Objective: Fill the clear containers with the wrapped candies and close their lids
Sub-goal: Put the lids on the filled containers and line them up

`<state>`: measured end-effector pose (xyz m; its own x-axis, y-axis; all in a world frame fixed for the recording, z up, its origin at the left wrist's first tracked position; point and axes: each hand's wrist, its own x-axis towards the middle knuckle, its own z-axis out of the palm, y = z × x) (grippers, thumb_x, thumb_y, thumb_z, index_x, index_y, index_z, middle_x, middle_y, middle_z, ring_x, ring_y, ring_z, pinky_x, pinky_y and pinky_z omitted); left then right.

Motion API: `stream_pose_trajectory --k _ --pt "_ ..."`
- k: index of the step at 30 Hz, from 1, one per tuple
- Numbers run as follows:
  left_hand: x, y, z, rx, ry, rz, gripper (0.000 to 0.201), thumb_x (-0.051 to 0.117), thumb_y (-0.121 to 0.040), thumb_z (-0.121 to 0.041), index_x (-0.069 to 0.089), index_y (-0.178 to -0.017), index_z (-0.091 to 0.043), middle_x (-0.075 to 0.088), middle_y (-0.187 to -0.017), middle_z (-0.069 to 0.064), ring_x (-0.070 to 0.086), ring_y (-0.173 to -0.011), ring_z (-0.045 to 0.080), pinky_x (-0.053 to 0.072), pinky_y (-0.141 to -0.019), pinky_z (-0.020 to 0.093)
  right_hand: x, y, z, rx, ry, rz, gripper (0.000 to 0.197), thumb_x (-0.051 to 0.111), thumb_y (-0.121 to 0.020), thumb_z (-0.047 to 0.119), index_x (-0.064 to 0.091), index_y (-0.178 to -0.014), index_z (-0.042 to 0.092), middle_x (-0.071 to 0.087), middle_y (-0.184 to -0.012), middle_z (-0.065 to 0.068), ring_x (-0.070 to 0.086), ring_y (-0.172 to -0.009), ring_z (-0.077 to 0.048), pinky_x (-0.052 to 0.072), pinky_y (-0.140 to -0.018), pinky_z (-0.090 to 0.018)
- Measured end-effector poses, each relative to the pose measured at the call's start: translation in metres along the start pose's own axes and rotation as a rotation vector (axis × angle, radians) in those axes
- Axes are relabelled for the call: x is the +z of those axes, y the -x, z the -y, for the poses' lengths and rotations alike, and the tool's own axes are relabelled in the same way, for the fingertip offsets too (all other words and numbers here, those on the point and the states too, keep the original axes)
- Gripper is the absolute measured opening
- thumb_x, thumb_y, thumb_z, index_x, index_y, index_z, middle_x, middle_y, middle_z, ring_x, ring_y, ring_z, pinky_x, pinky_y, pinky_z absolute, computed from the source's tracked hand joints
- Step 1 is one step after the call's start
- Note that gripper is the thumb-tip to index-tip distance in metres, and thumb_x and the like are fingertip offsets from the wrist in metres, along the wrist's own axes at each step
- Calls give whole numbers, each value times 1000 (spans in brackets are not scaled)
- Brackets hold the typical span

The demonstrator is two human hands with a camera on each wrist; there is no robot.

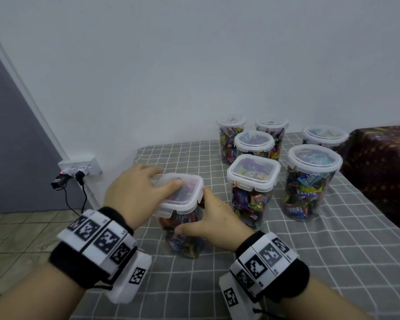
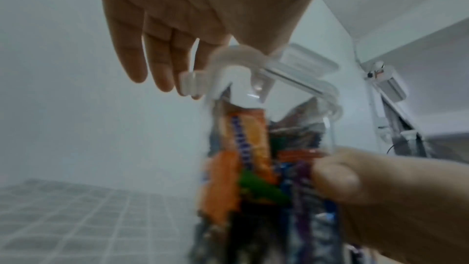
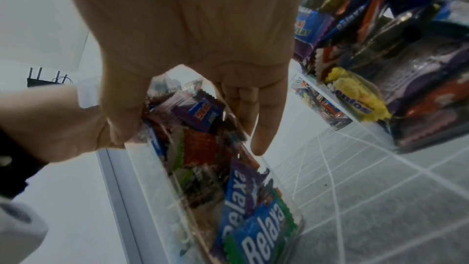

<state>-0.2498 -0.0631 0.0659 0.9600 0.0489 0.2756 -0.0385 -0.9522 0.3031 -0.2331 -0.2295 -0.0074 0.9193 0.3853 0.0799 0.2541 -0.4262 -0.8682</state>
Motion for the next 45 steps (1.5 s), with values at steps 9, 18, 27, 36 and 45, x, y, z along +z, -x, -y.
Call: stream_pose_trajectory --k 9,18,27,36,45 --pt "8 5 16 -72 278 -20 31 55 -85 -52 64 -62 -33 57 -52 -12 54 -60 7 34 -56 25 -1 1 1 -10 -5 0 83 82 -59 45 40 -129 28 56 -123 14 53 -113 -6 48 -96 -35" --pt "9 8 26 54 312 62 62 47 -71 -77 62 -116 -37 63 -113 -20 59 -102 5 46 -88 31 -2 4 6 -7 14 2 77 82 -64 40 40 -128 27 55 -123 13 52 -113 -7 47 -96 -34" --pt "6 12 42 227 339 228 91 48 -42 -94 30 -125 -60 25 -130 -50 27 -127 -20 21 -105 9 -3 2 4 -6 -1 -8 80 83 -63 38 41 -129 26 55 -125 12 52 -114 -8 46 -97 -36" --pt "10 20 38 238 287 129 97 37 -42 -97 29 -129 -55 20 -125 -52 32 -124 -13 28 -102 15 -1 4 8 -4 -80 -4 80 82 -67 28 39 -134 27 55 -125 14 52 -114 -4 44 -99 -28" --pt "27 32 40 139 475 110 106 64 -60 -75 17 -147 -38 33 -147 -19 37 -132 3 36 -108 36 -11 30 29 -58 316 -23 82 75 -72 36 29 -139 30 51 -131 10 51 -117 -12 44 -96 -34"
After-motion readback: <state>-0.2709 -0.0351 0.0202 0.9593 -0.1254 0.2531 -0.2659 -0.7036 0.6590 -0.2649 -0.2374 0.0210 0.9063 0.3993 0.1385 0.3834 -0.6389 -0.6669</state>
